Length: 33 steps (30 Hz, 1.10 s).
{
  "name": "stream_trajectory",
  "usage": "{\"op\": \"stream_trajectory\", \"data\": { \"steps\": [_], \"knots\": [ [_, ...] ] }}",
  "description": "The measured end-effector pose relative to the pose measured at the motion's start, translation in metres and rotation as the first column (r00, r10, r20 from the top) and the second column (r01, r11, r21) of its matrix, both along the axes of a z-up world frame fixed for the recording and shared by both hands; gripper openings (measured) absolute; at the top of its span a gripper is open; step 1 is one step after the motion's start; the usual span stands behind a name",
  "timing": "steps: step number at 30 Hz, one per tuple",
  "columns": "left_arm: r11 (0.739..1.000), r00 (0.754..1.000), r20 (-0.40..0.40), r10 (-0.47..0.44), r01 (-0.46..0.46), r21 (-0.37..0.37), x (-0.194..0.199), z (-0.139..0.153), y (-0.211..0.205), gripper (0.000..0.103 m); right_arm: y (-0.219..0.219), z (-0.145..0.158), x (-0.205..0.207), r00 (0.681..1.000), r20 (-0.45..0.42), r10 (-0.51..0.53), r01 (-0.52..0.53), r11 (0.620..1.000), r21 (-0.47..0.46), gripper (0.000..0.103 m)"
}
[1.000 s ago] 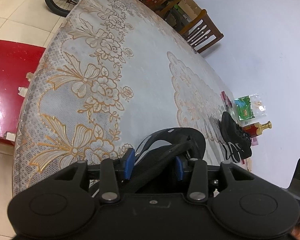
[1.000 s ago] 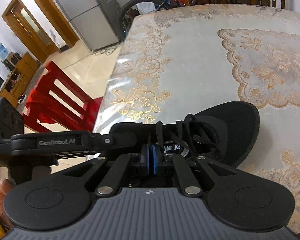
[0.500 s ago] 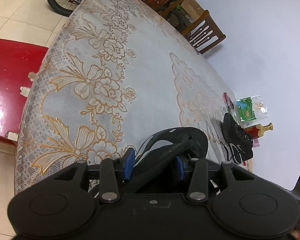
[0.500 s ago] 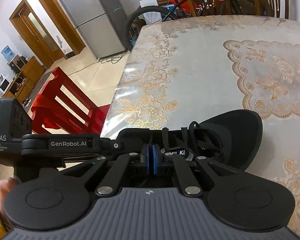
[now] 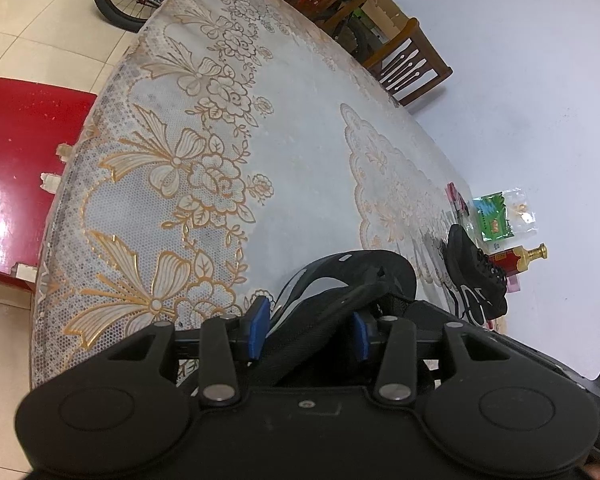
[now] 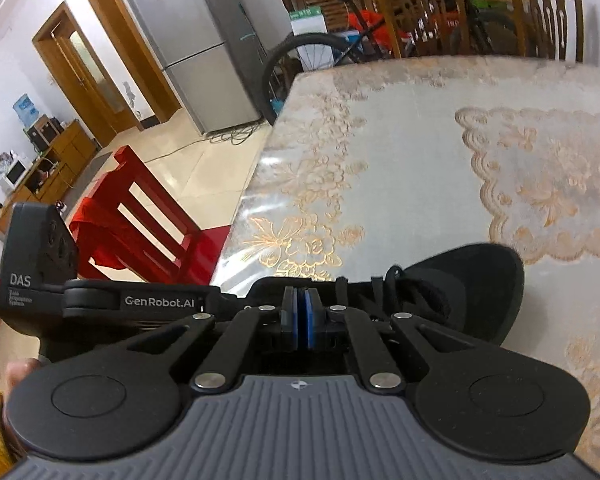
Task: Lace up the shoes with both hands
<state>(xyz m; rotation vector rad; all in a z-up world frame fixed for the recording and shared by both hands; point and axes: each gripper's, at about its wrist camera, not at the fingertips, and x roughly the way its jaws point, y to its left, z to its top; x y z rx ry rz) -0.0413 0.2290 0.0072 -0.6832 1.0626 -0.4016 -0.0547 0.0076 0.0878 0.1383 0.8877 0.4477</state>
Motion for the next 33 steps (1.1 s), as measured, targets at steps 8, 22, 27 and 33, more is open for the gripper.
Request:
{"op": "stream_trajectory", "data": {
  "steps": [8, 22, 27, 33],
  "knots": [
    [1.0, 1.0, 0.0, -0.002, 0.002, 0.007, 0.001, 0.0, 0.0, 0.04, 0.002, -0.007, -0.001, 1.0, 0.023, 0.0, 0.0, 1.0, -0.014, 0.005],
    [1.0, 1.0, -0.001, -0.018, 0.018, 0.016, 0.0, 0.001, -0.004, 0.04, 0.012, -0.025, 0.008, 0.998, -0.052, 0.04, -0.044, 0.995, -0.091, 0.005],
    [1.0, 1.0, -0.003, -0.021, 0.021, 0.016, -0.001, 0.0, -0.005, 0.04, 0.013, -0.025, 0.007, 0.995, -0.056, 0.082, -0.088, 0.989, -0.119, 0.005],
    [0.999, 1.0, -0.001, -0.023, 0.023, 0.022, -0.002, 0.001, -0.007, 0.04, 0.018, -0.026, 0.009, 0.985, -0.078, 0.152, -0.164, 0.971, -0.175, 0.005]
  ]
}}
